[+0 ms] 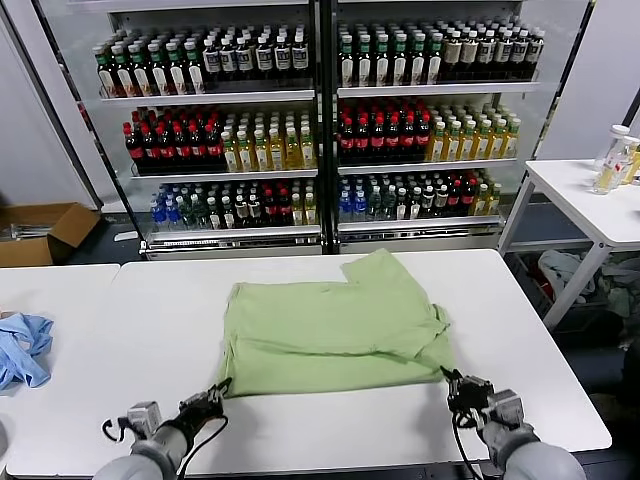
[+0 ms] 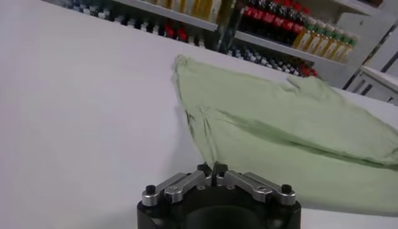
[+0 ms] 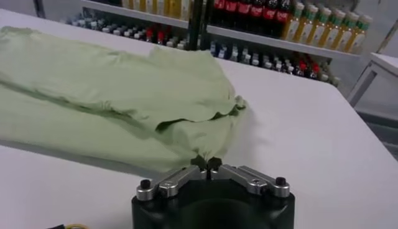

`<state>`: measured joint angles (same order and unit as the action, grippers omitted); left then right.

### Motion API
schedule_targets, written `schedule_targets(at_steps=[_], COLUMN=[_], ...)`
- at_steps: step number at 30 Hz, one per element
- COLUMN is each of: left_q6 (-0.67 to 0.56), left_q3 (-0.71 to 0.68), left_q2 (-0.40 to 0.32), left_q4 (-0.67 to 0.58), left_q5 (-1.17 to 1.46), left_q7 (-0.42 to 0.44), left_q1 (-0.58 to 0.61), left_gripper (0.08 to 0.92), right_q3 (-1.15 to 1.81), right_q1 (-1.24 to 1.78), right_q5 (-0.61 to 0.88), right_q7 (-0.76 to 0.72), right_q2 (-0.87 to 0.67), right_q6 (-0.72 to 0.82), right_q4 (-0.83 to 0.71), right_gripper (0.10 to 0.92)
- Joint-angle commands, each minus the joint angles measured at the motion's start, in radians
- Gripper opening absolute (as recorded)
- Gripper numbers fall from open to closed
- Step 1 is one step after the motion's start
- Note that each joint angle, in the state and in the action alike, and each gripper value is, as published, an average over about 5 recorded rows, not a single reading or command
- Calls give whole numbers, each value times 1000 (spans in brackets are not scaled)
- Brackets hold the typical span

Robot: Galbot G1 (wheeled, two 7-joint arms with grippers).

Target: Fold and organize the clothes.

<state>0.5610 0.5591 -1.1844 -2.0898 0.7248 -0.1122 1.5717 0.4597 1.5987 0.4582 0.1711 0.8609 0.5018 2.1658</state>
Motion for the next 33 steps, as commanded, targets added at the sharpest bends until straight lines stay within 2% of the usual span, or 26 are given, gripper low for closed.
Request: schedule_targets(at_steps=[1, 8, 12, 15, 18, 22, 30, 33], left_q6=[-5, 14, 16, 15, 0, -34, -25, -10], left_q3=[64, 67, 80, 105, 132, 126, 9, -42], left_q2=[-15, -35, -32, -18, 11, 60, 124, 135], left_q4=[-212, -267, -324, -352, -336, -251, -8, 82], left_q5=[-62, -127, -179, -155, -78, -27, -32, -43], left_q7=[-3, -3, -3, -15, -47, -92, -157, -170], left_q1=[286, 347, 368, 342, 273, 145, -161, -277], left_gripper=[92, 92, 125, 204, 291, 404, 620, 707], right_q3=[71, 81, 102, 121, 130, 89, -165, -242], right_q1=[265, 322, 299, 251, 178, 19, -457, -600], right_q5=[-79, -165, -192, -184, -147, -60, 92, 123], right_q7=[-1, -7, -19, -19, -13, 6, 51, 56], right_q2=[-10, 7, -2, -17, -36, -58, -1, 16], right_q6=[-6, 5, 8, 4, -6, -7, 50, 62], right_q4=[143, 167, 195, 210, 205, 141, -146, -251], right_gripper=[115, 132, 232, 318, 405, 518, 749, 805])
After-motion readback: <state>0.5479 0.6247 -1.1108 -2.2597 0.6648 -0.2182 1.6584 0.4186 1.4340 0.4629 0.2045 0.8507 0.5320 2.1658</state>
